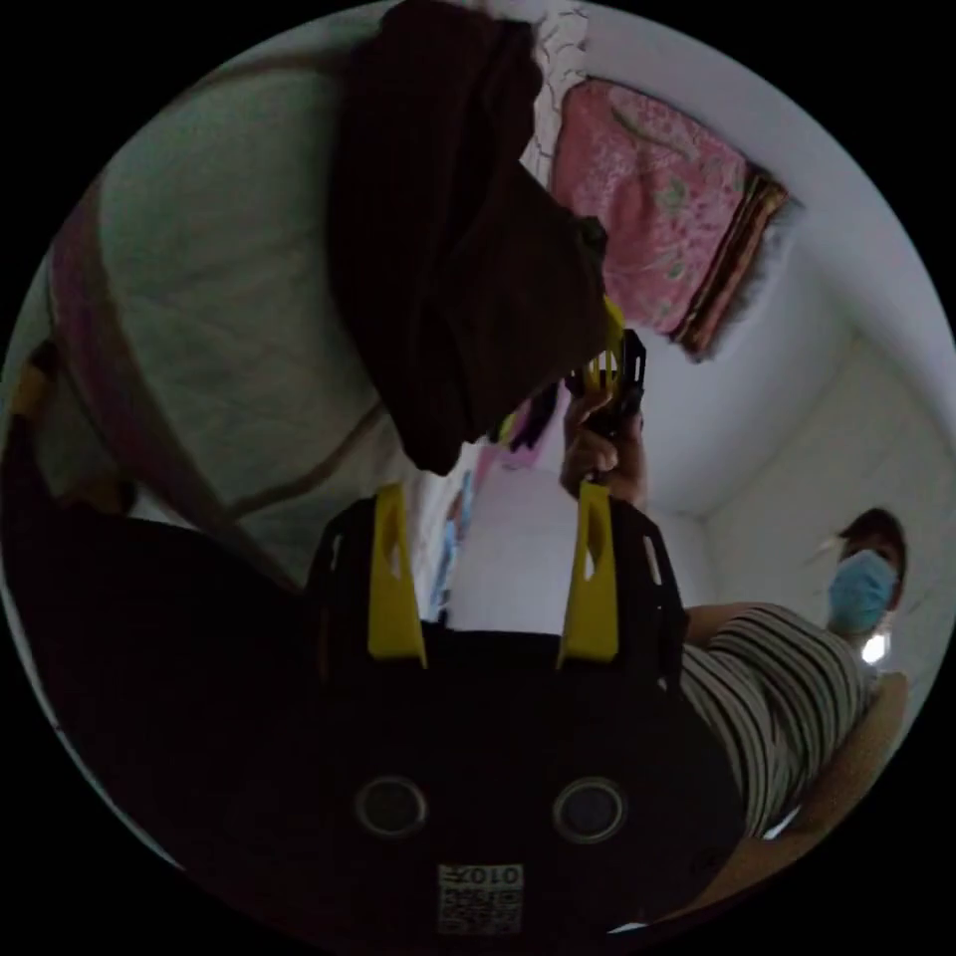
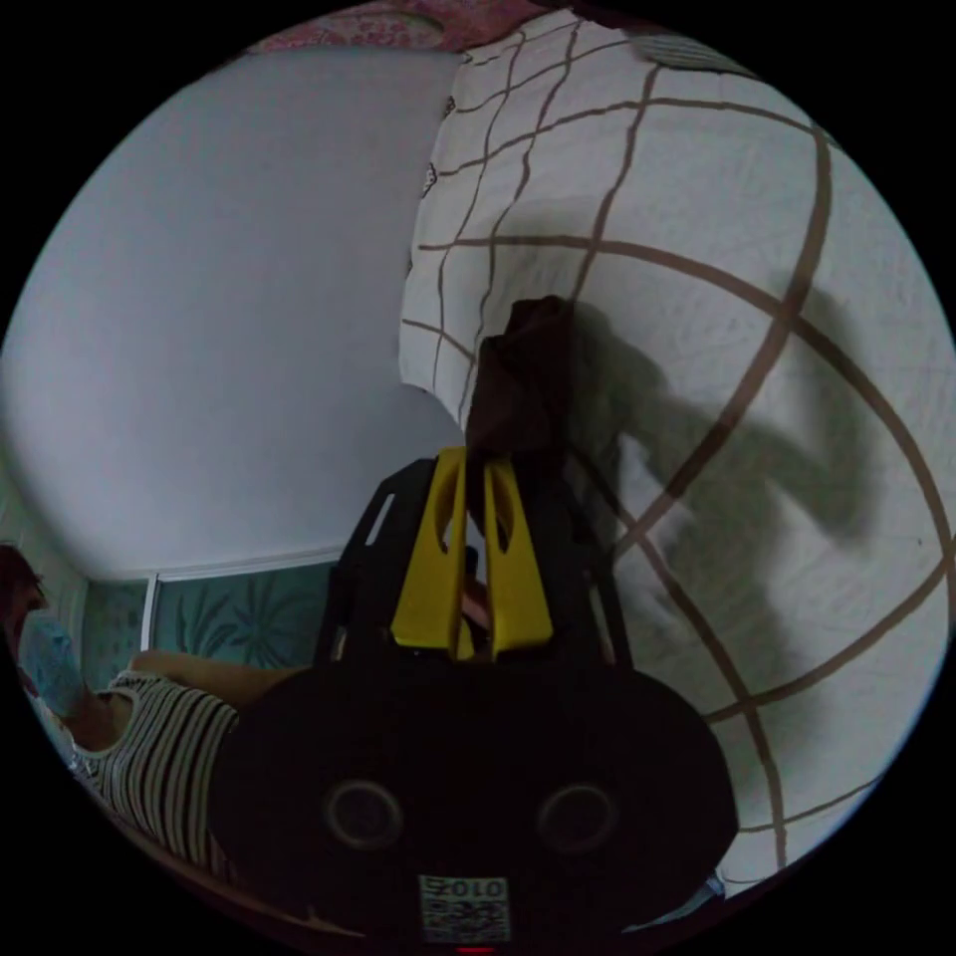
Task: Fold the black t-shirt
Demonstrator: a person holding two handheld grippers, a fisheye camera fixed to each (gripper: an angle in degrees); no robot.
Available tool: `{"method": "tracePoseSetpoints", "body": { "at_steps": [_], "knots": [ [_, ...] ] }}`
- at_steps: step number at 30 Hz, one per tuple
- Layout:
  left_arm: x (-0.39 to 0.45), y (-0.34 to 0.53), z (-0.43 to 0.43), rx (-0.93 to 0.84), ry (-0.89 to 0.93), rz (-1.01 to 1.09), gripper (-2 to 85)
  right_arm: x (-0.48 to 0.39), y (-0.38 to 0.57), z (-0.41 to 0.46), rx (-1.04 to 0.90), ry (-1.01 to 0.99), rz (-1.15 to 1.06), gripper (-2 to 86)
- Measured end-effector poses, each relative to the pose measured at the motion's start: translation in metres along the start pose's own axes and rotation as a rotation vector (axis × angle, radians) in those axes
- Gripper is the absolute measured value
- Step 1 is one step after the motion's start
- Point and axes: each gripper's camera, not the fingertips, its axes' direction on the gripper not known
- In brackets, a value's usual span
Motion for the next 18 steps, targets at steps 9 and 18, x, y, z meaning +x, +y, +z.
{"method": "tracePoseSetpoints", "body": {
  "at_steps": [9, 18],
  "knots": [
    [-0.011, -0.001, -0.011, 0.211, 0.108, -0.016, 26.5, -0.005, 0.013, -0.012, 0.014, -0.039, -0.005, 4.4],
    [-0.012, 0.006, 0.004, 0.257, 0.059, -0.149, 24.5, -0.003, 0.044, -0.035, 0.040, -0.075, 0.015, 4.6]
  ]
}}
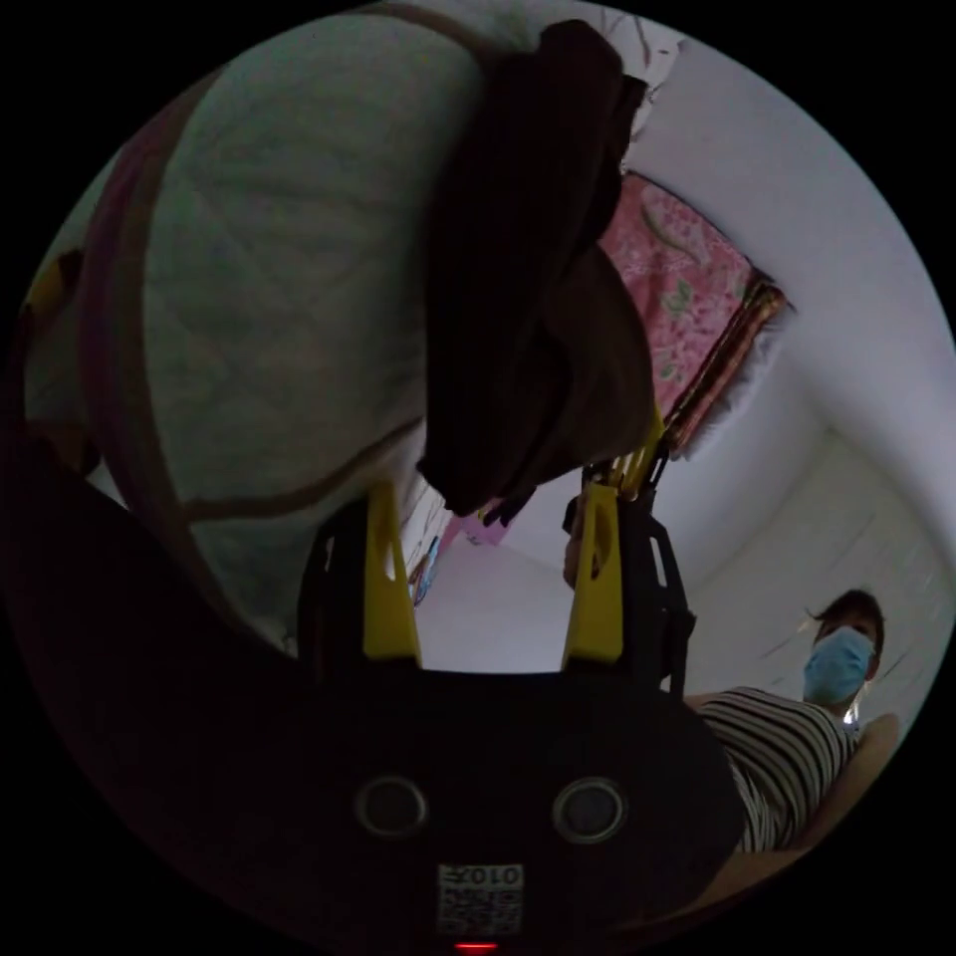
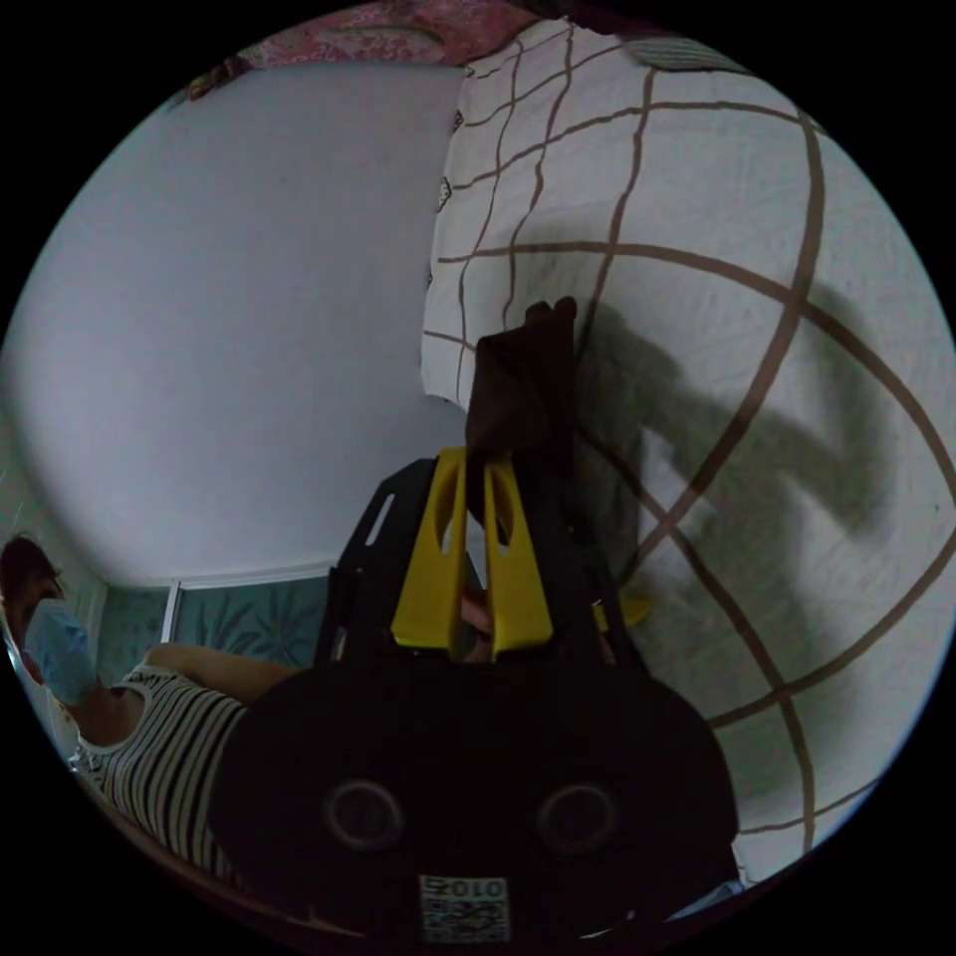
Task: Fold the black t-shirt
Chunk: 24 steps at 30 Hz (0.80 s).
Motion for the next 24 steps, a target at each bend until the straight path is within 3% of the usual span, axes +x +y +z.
{"method": "tracePoseSetpoints", "body": {
  "at_steps": [8, 12, 18, 24],
  "knots": [
    [0.014, -0.004, 0.030, 0.098, 0.084, 0.065, 21.4, 0.001, 0.041, -0.024, 0.009, -0.007, 0.004, 4.5],
    [0.036, -0.004, 0.045, 0.117, 0.007, 0.097, 13.7, 0.002, 0.068, -0.050, 0.028, 0.008, -0.007, 4.4],
    [0.091, -0.007, 0.088, 0.028, -0.196, 0.154, 7.9, 0.010, 0.121, -0.087, 0.013, 0.109, -0.017, 4.3],
    [0.136, -0.013, 0.155, -0.033, -0.149, 0.186, 7.5, 0.022, 0.190, -0.127, 0.091, 0.029, 0.017, 4.3]
  ]
}}
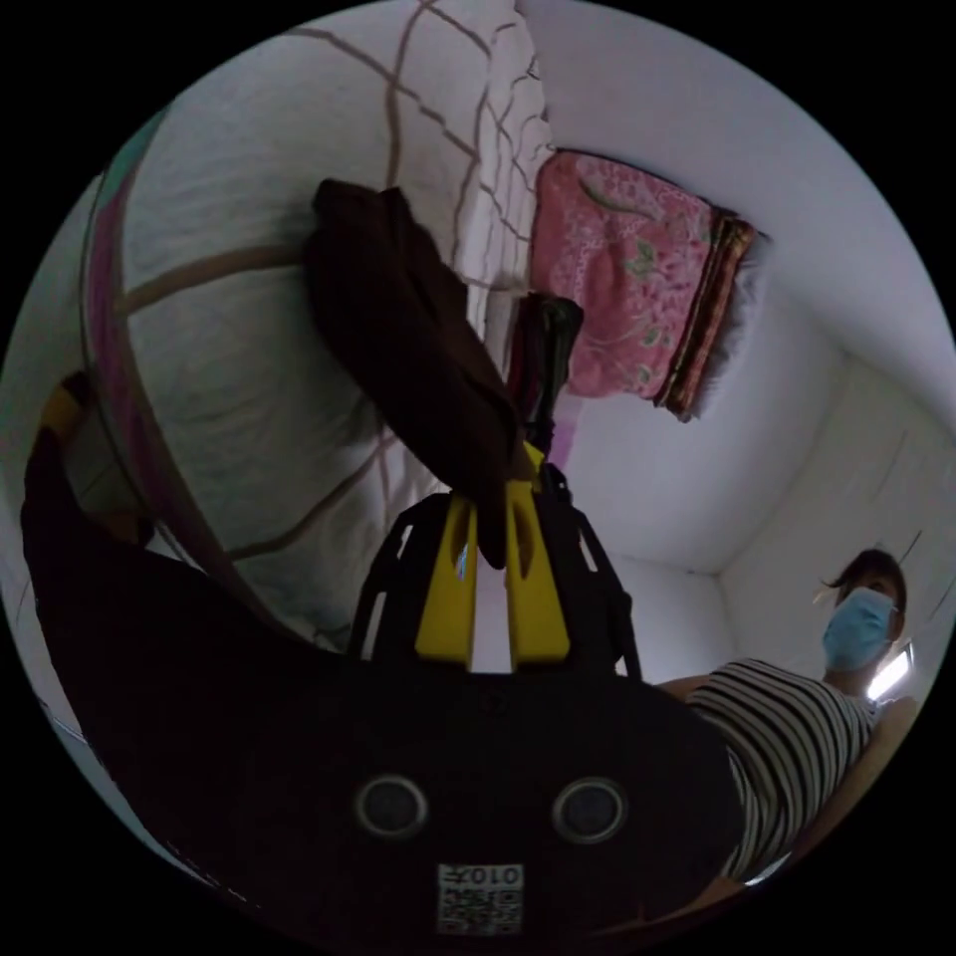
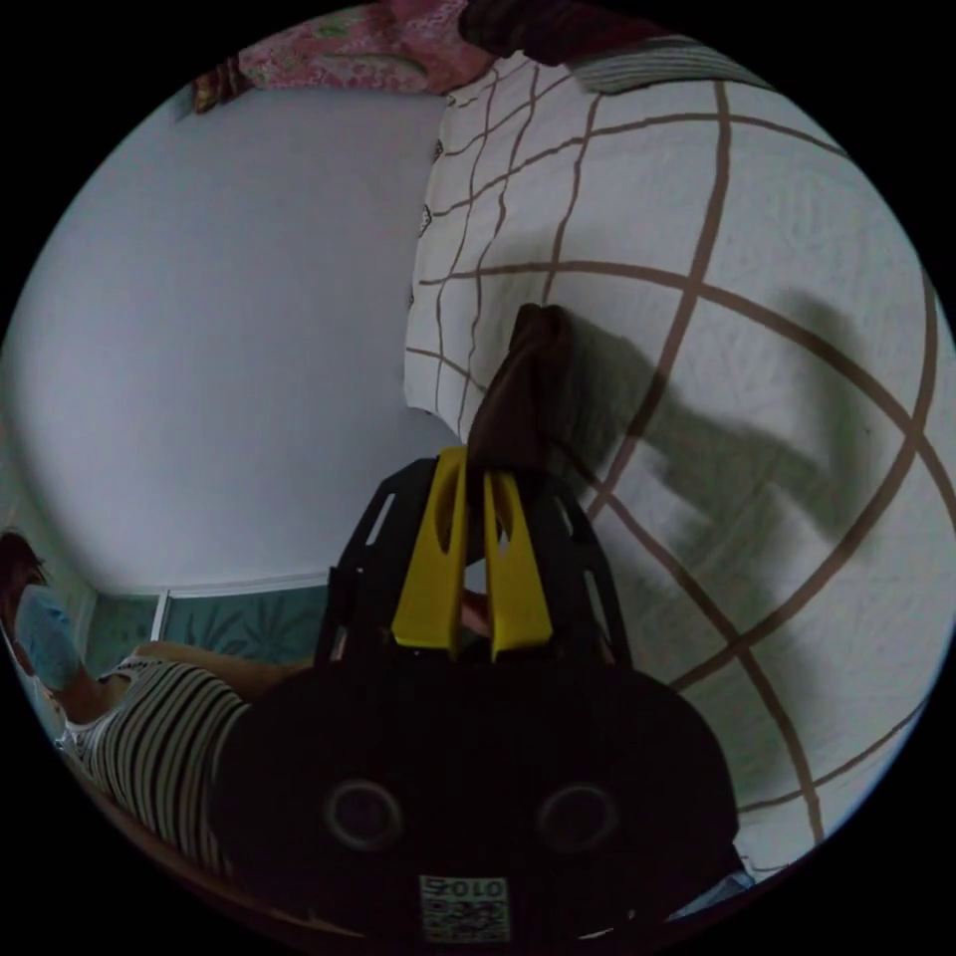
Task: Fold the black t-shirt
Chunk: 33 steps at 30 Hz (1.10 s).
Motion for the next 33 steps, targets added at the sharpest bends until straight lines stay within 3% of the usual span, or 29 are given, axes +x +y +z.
{"method": "tracePoseSetpoints", "body": {
  "at_steps": [8, 16, 29, 33],
  "knots": [
    [0.113, -0.054, 0.119, -0.192, -0.043, 0.215, 7.8, -0.022, 0.078, -0.091, 0.164, -0.040, -0.103, 4.2],
    [0.230, -0.110, 0.301, -0.447, -0.016, 0.414, 7.8, -0.043, 0.178, -0.208, 0.386, -0.004, -0.178, 4.3],
    [0.348, -0.176, 0.588, -0.775, 0.021, 0.511, 7.8, -0.038, 0.345, -0.375, 0.685, 0.024, -0.162, 4.4],
    [0.368, -0.209, 0.711, -0.911, -0.007, 0.490, 7.8, -0.011, 0.379, -0.433, 0.754, 0.027, -0.075, 4.3]
  ]
}}
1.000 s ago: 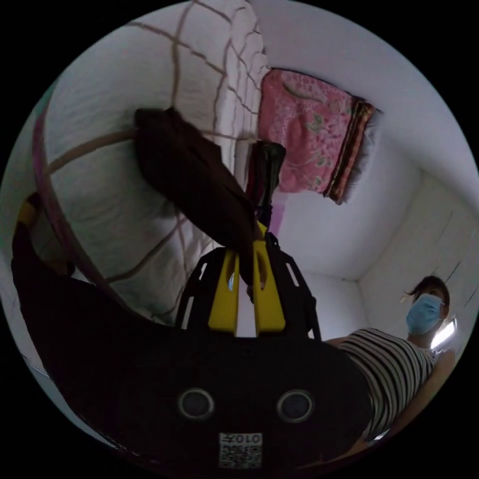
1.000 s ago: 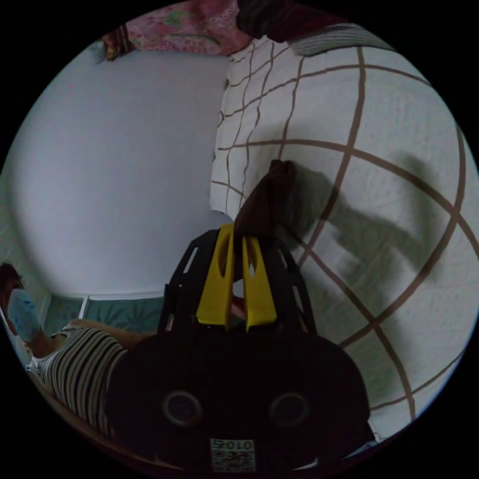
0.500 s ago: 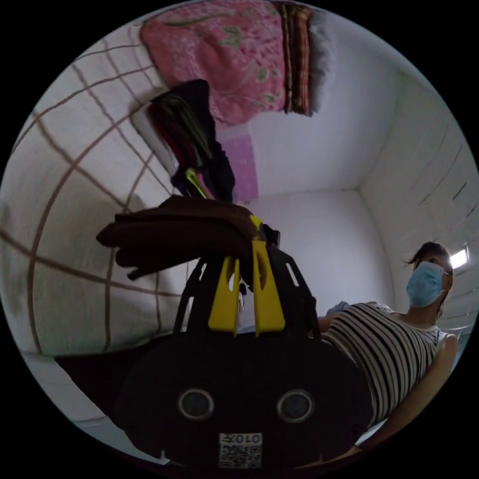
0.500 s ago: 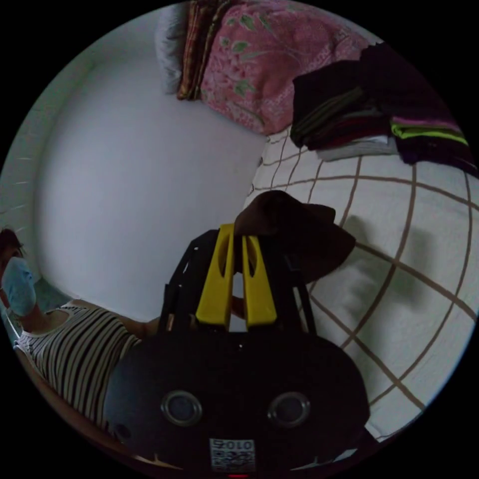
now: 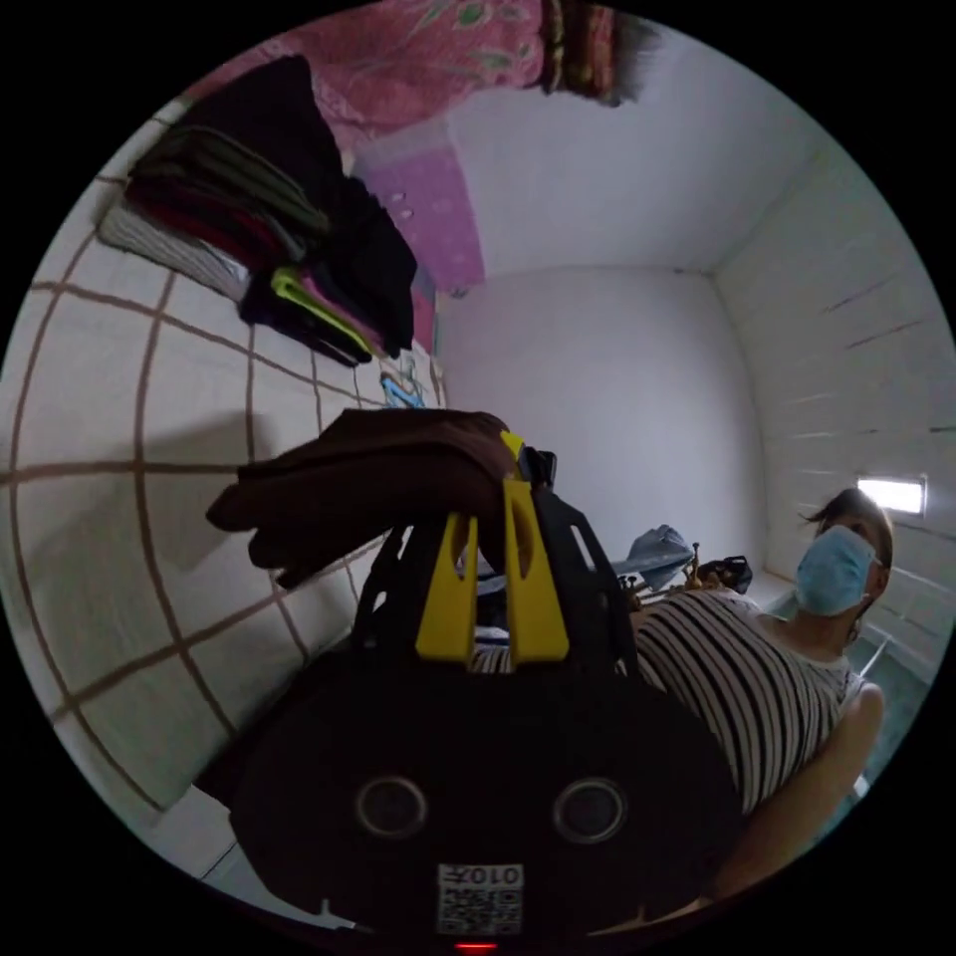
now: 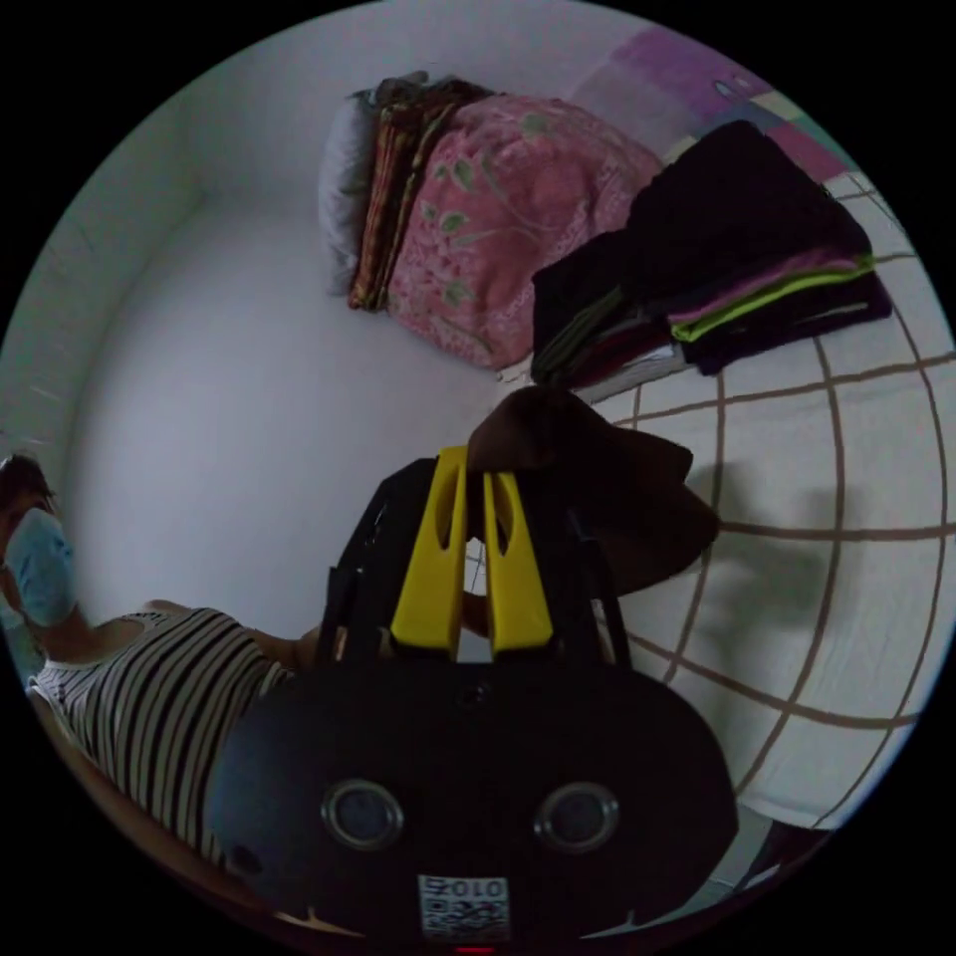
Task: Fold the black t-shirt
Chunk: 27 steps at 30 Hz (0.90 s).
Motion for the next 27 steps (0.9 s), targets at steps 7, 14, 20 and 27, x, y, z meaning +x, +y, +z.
{"method": "tracePoseSetpoints", "body": {
  "at_steps": [7, 14, 20, 27],
  "knots": [
    [0.028, -0.278, 0.087, -0.137, 0.027, 0.230, 7.8, 0.007, -0.106, -0.125, 0.156, 0.051, -0.119, 4.3],
    [0.075, -0.500, 0.146, -0.182, -0.067, 0.527, 7.8, -0.002, -0.229, -0.239, 0.302, 0.119, -0.336, 4.4],
    [-0.048, -0.619, 0.210, -0.289, -0.200, 0.310, 7.7, 0.121, -0.267, -0.261, 0.223, 0.188, -0.087, 4.4],
    [-0.161, -0.700, 0.258, -0.346, -0.178, 0.078, 7.6, 0.210, -0.275, -0.292, 0.193, 0.188, 0.098, 4.6]
  ]
}}
